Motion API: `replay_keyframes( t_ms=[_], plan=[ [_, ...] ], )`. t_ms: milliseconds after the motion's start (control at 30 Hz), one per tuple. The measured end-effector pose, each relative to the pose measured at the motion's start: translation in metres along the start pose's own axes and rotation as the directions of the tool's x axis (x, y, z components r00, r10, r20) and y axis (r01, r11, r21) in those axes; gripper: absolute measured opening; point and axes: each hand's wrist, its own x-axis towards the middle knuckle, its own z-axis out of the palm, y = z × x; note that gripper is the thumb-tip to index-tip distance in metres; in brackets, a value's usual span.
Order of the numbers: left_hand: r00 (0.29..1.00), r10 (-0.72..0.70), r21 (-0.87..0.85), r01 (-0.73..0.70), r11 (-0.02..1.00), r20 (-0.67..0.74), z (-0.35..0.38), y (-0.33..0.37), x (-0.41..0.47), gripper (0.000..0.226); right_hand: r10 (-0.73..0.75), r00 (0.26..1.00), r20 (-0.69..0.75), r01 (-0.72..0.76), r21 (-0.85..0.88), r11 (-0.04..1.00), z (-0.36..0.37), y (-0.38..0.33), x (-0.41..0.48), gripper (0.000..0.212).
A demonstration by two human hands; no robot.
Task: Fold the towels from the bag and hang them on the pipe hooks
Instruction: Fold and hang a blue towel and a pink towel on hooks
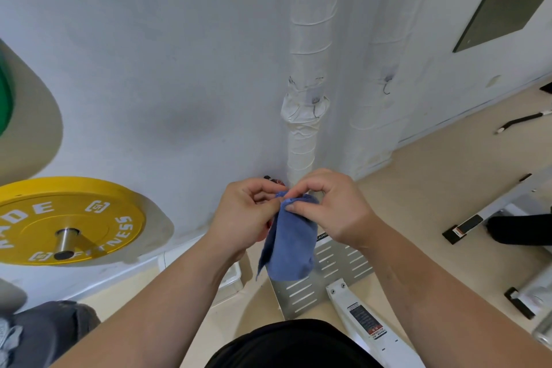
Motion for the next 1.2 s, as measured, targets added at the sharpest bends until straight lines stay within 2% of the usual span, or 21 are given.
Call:
replay_keyframes(
  t_ms=[100, 433, 600, 700, 767, 867, 933, 1033, 1200],
  plan=[
    [0.999, 0.017, 0.02, -0.018, 1.0, 0.028, 0.001, 0.0, -0.002, 0.028, -0.025, 1.0, -0.003, 0.025, -0.009, 1.0, -0.004, -0.002, 0.002, 0.027],
    [0.994, 0.073, 0.001, -0.073, 0.997, 0.084, -0.004, 0.003, -0.004, 0.014, -0.061, 0.993, -0.097, 0.06, -0.022, 0.998, 0.0, 0.007, 0.002, 0.035],
    [0.998, 0.057, -0.019, -0.056, 0.998, 0.018, -0.005, -0.001, 0.007, 0.008, -0.105, 0.994, -0.021, 0.102, -0.127, 0.987, -0.001, 0.027, 0.006, 0.022],
    [0.99, 0.135, -0.014, -0.136, 0.991, -0.047, -0.011, 0.003, 0.013, 0.027, -0.035, 0.995, 0.097, 0.061, -0.283, 0.957, -0.009, 0.046, 0.005, 0.027],
    [0.98, 0.19, 0.033, -0.188, 0.982, -0.055, -0.02, 0.009, 0.018, 0.032, 0.012, 0.993, 0.119, 0.032, -0.364, 0.931, -0.017, 0.056, 0.004, 0.026],
    [0.967, 0.253, 0.189, -0.241, 0.952, -0.037, -0.031, 0.015, 0.025, 0.034, -0.015, 0.992, 0.127, 0.065, -0.397, 0.916, -0.029, 0.06, 0.007, 0.013],
    [0.966, 0.255, 0.259, -0.235, 0.937, -0.044, -0.035, 0.015, 0.029, 0.036, -0.029, 0.985, 0.167, 0.095, -0.402, 0.911, -0.036, 0.055, 0.011, 0.014],
    [0.967, 0.247, 0.307, -0.215, 0.927, -0.067, -0.037, 0.015, 0.034, 0.038, 0.014, 0.987, 0.16, 0.051, -0.395, 0.917, -0.046, 0.039, 0.016, 0.021],
    [0.96, 0.271, 0.33, -0.234, 0.915, -0.07, -0.042, 0.014, 0.034, 0.036, -0.085, 0.996, 0.03, 0.088, -0.126, 0.988, -0.049, 0.021, 0.02, 0.025]
  ],
)
